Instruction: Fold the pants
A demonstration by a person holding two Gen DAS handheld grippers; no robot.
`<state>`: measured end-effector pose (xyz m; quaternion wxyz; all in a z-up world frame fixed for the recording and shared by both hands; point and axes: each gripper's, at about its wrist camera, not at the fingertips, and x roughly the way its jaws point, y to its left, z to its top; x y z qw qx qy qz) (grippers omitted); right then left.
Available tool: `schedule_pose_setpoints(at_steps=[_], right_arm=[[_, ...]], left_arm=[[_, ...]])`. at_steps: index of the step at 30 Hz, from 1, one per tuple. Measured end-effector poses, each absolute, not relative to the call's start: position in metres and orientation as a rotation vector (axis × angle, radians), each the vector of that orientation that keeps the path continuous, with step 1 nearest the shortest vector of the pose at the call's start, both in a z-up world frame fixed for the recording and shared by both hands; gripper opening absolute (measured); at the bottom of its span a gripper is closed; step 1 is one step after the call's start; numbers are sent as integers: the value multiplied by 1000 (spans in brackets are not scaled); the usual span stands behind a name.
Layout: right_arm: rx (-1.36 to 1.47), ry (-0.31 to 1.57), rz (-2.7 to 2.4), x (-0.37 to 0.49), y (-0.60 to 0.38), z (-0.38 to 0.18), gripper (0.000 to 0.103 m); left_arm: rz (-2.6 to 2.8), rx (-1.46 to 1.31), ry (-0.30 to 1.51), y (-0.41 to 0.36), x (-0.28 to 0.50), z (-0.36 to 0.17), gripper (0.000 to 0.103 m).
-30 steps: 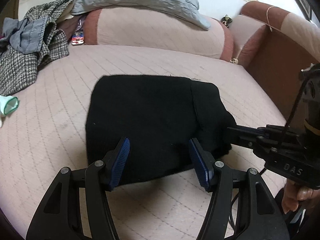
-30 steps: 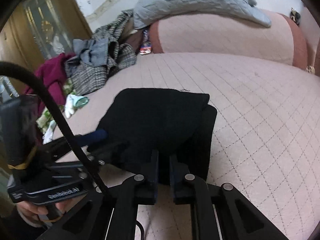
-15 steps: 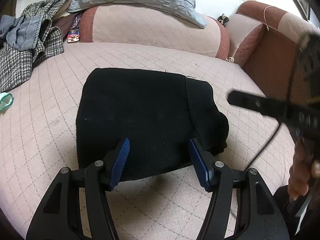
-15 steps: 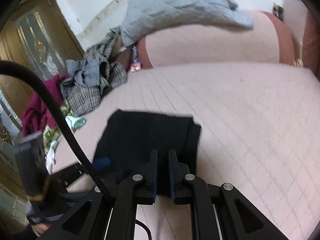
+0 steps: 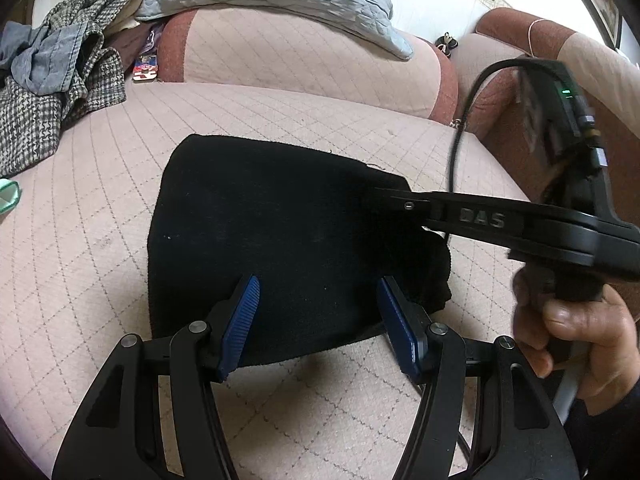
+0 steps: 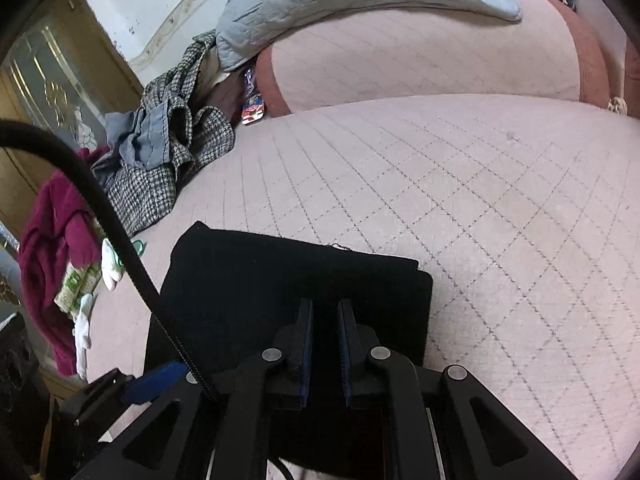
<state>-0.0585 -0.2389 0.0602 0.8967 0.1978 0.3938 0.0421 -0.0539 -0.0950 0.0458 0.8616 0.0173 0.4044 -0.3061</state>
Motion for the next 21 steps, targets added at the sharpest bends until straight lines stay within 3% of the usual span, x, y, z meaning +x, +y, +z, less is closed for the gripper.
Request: schedule_pose_setpoints(at_steps=[7,9,10,21], right_arm=[[366,756,74,-97,-237,85,20],[354,736,68,-109,-234,91,38],[344,728,66,-115,-231,94,42],[301,676,62,-149,-207,111,43]], left_arm=[[-598,9,830,-85,-60,65,61],[-577,10,823,-81,-64,70,61],[-569,13,822,-79,-65,72,61],[-473,70,776,-61,-87,90,61]])
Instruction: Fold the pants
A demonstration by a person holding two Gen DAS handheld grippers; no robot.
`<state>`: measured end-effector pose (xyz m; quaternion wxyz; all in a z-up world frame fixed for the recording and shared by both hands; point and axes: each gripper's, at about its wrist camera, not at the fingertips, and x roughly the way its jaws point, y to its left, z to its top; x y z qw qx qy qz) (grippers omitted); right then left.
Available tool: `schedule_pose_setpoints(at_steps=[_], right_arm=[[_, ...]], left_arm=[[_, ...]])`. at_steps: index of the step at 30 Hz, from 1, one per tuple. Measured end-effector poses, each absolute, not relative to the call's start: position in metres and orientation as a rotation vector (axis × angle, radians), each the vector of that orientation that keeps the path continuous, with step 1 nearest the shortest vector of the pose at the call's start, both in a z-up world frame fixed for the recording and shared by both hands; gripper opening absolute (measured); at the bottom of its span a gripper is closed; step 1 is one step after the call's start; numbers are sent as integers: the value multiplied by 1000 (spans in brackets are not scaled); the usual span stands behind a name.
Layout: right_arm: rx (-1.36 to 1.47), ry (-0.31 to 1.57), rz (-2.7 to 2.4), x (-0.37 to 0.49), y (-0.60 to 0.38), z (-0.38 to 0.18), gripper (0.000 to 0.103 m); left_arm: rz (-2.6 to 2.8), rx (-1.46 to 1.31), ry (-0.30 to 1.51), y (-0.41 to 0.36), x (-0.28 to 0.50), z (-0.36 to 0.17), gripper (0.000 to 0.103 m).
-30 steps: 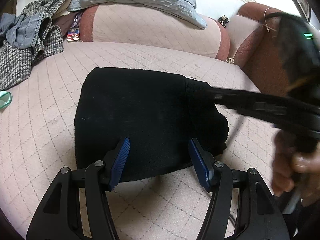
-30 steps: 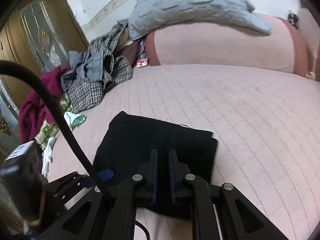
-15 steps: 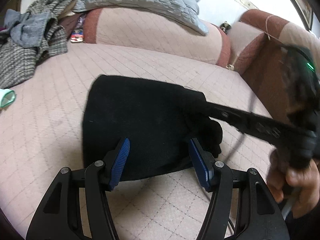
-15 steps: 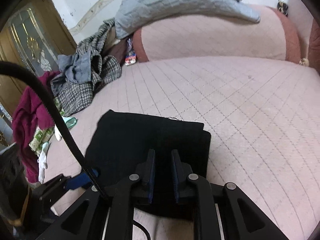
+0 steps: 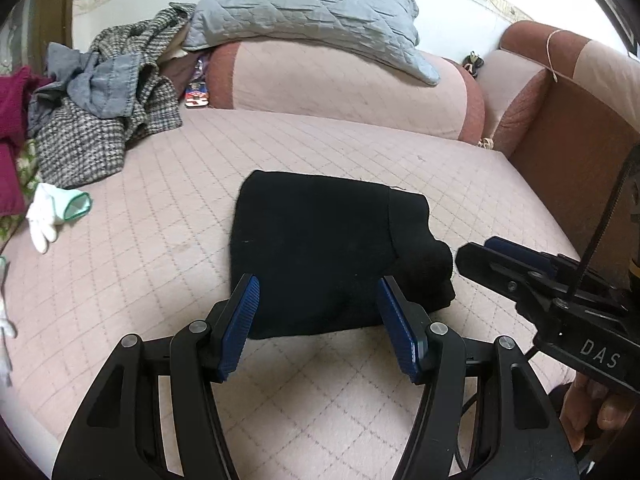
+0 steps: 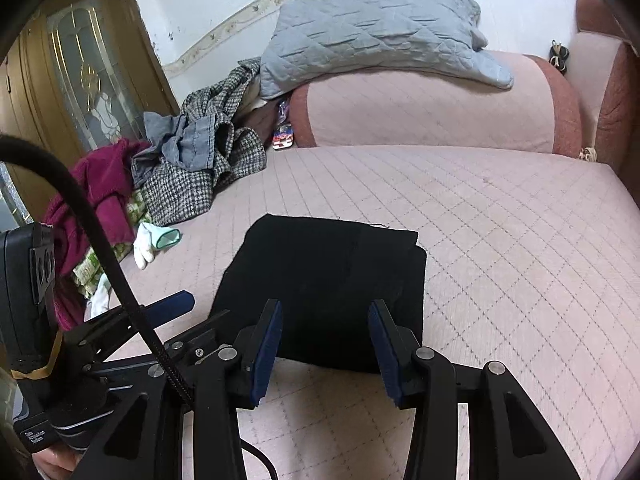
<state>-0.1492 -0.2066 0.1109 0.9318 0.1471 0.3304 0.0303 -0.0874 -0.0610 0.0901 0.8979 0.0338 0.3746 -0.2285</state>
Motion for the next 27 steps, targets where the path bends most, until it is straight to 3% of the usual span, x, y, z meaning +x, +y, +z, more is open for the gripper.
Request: schedule_pose_setpoints(at_steps=[27], right_arm=[[262,648,84,-195,-186,129,45]], left_arm=[[-385,75,711,-37,-129,115,61]])
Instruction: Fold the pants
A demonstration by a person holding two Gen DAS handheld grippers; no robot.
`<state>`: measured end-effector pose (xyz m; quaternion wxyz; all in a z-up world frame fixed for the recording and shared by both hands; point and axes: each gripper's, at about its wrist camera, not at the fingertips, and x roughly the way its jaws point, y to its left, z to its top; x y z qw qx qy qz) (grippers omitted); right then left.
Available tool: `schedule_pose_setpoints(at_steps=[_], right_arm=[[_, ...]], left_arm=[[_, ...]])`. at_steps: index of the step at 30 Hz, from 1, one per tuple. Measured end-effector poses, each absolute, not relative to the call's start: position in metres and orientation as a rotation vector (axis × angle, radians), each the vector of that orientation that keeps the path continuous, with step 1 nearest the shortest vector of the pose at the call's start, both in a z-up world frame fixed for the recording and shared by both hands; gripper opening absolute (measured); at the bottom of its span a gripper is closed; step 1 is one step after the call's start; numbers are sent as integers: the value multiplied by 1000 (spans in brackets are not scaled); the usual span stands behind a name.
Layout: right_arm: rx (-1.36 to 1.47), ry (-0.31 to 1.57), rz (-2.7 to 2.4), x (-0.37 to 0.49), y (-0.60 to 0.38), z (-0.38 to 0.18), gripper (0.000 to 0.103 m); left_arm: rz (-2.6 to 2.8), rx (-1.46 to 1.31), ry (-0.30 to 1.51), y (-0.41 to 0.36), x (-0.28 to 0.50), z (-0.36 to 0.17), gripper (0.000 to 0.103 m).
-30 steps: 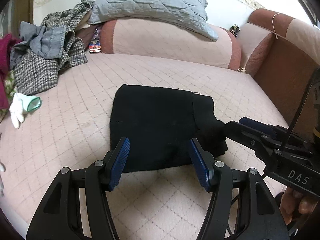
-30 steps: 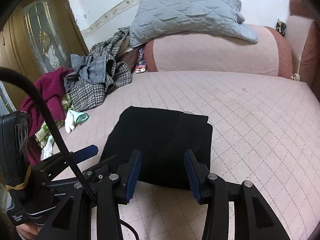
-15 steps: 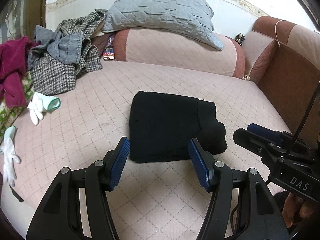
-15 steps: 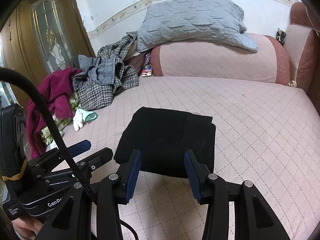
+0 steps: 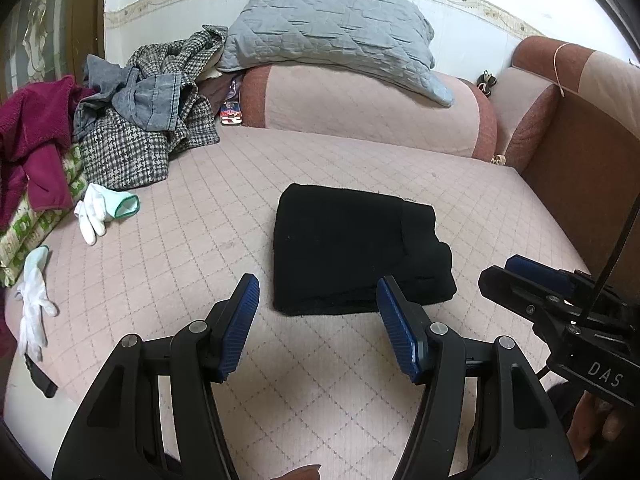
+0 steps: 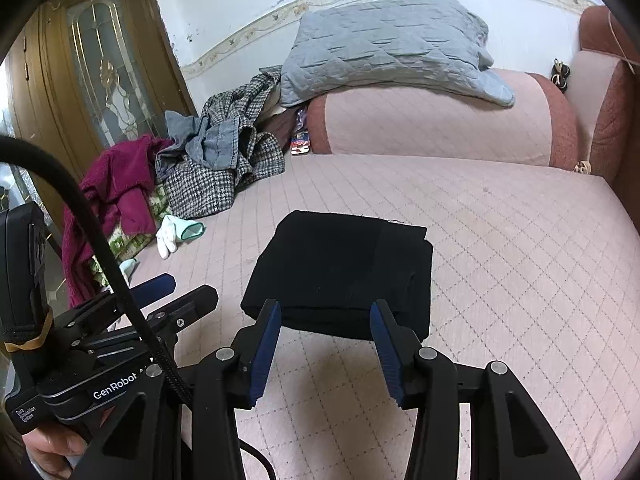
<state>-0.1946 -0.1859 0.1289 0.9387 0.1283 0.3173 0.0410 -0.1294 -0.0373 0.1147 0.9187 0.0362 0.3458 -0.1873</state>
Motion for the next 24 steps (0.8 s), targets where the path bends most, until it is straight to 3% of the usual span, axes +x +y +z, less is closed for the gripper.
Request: schedule_pose_setpoints(at_steps=[24], right_arm=[[291,661,88,-196,-192,125,46]], left_arm=[[-388,82,714,-41,-130,113,61]])
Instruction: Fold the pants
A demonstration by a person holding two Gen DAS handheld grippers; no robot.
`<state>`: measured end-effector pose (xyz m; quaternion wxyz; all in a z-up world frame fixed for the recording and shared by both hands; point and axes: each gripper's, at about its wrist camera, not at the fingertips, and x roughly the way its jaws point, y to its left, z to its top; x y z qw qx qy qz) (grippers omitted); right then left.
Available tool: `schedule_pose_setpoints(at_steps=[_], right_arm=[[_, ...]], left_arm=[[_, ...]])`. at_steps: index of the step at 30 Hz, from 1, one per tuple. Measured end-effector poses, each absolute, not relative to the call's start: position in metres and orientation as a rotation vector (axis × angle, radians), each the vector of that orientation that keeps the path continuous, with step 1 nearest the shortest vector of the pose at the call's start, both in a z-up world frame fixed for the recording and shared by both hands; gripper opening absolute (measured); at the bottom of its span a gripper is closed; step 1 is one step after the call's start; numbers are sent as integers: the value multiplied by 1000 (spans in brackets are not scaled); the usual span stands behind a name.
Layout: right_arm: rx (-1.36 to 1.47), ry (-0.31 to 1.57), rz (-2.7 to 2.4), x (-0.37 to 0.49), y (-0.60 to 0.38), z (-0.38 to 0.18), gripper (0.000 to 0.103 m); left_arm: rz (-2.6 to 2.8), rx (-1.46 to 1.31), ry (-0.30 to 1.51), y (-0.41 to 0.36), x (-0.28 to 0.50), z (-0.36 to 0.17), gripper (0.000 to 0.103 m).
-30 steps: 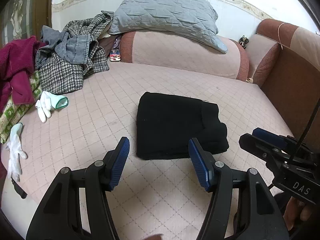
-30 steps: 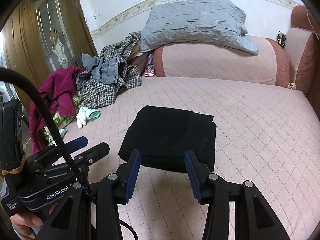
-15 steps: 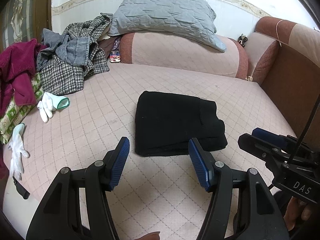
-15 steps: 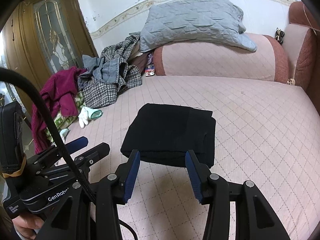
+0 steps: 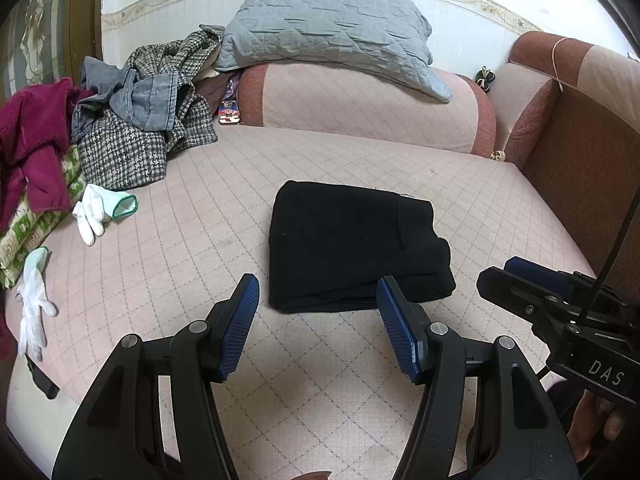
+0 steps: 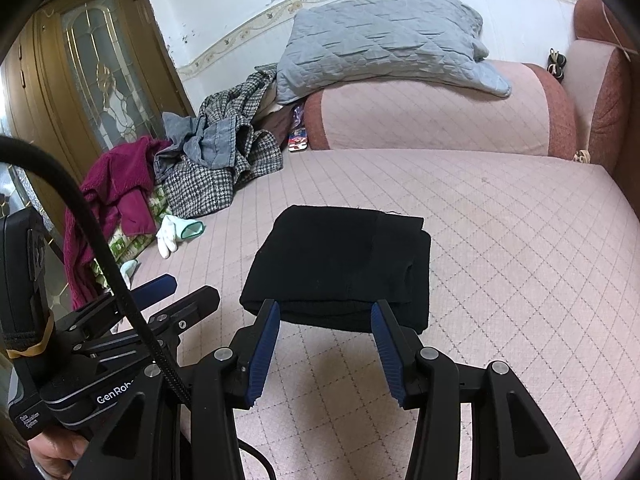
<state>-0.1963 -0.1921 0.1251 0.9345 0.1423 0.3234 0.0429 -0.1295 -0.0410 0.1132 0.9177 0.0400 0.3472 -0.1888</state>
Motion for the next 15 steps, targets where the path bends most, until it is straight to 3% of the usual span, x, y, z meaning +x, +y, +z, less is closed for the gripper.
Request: schedule_pose_setpoints(at_steps=[15], right_arm=[[302,674,92,-197,-193,120,46]], left_arm=[[-395,40,706,-28,-125,106,61]])
